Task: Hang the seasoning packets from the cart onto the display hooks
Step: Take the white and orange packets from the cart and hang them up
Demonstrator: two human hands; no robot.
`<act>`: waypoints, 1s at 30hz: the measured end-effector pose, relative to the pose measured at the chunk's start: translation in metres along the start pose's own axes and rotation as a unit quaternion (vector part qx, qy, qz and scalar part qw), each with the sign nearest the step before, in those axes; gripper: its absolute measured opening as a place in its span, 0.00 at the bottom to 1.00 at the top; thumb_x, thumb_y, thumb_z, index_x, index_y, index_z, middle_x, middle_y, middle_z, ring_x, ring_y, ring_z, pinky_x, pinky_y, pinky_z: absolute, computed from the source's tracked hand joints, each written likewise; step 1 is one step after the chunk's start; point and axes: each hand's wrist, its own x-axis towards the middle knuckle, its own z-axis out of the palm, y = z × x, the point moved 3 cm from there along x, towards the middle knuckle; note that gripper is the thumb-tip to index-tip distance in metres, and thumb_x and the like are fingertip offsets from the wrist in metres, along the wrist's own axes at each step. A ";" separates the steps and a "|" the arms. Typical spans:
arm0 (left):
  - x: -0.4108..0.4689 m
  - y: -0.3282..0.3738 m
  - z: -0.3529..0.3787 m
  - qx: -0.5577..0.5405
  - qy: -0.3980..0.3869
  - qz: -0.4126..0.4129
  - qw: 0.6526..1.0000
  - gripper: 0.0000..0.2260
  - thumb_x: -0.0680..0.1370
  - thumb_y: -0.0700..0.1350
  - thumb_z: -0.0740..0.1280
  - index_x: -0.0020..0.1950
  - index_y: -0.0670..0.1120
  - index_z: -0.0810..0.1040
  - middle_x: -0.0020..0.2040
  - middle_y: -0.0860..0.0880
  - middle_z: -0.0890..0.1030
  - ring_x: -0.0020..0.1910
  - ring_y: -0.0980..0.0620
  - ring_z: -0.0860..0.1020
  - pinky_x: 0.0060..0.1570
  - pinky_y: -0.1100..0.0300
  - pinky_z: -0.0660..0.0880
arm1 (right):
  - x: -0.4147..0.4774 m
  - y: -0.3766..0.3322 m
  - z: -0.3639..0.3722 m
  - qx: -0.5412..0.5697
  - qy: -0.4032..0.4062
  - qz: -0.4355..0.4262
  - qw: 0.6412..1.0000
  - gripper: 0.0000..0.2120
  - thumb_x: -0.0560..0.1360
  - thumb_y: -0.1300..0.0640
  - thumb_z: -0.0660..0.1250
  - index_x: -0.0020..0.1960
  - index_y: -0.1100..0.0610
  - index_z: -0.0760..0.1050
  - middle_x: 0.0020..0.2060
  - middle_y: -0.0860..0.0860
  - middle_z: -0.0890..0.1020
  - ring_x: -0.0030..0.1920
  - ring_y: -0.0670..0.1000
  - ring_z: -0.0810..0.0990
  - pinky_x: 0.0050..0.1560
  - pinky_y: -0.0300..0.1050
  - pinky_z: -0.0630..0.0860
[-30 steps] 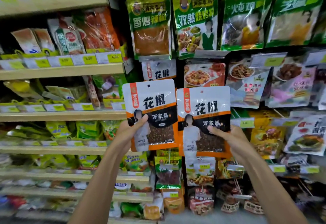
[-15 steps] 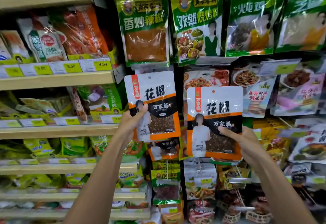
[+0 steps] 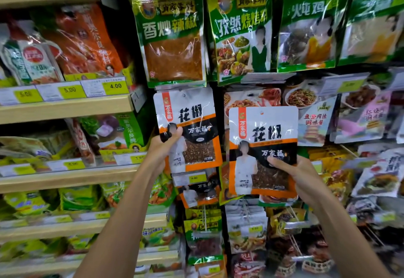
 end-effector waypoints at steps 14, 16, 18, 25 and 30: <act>0.036 -0.010 0.006 -0.008 0.030 -0.019 0.999 0.49 0.64 0.65 0.73 0.76 0.43 0.59 0.74 0.44 0.66 0.71 0.46 0.67 0.69 0.45 0.66 | -0.004 0.001 0.007 0.011 -0.009 0.002 1.000 0.17 0.62 0.49 0.77 0.48 0.53 0.82 0.46 0.50 0.87 0.48 0.49 0.85 0.57 0.53 0.77; 0.038 -0.012 0.009 0.002 0.048 -0.043 0.998 0.52 0.63 0.68 0.72 0.76 0.40 0.58 0.75 0.43 0.64 0.72 0.45 0.66 0.69 0.49 0.65 | -0.005 0.001 0.006 0.009 -0.009 -0.003 1.000 0.17 0.61 0.49 0.77 0.48 0.52 0.82 0.46 0.50 0.86 0.49 0.50 0.85 0.56 0.53 0.77; 0.033 -0.014 0.011 0.037 0.078 -0.043 0.995 0.46 0.67 0.66 0.71 0.74 0.40 0.61 0.73 0.43 0.66 0.70 0.44 0.67 0.62 0.57 0.66 | -0.006 0.000 0.007 0.007 -0.011 -0.004 1.000 0.16 0.62 0.49 0.77 0.48 0.52 0.82 0.46 0.51 0.86 0.49 0.50 0.85 0.56 0.53 0.78; -0.023 -0.012 -0.005 0.375 0.188 0.083 0.904 0.19 0.79 0.56 0.63 0.43 0.39 0.73 0.34 0.43 0.75 0.37 0.40 0.75 0.32 0.53 0.67 | -0.002 -0.009 0.031 0.015 -0.041 -0.019 0.999 0.25 0.57 0.45 0.77 0.51 0.54 0.81 0.47 0.51 0.86 0.48 0.50 0.85 0.47 0.45 0.79; -0.062 0.046 -0.025 0.468 0.310 0.310 0.768 0.08 0.81 0.40 0.61 0.53 0.37 0.78 0.47 0.40 0.80 0.48 0.40 0.77 0.43 0.54 0.70 | 0.009 -0.013 0.070 0.013 -0.070 -0.010 0.997 0.30 0.53 0.43 0.78 0.51 0.58 0.82 0.46 0.53 0.86 0.51 0.53 0.84 0.56 0.51 0.76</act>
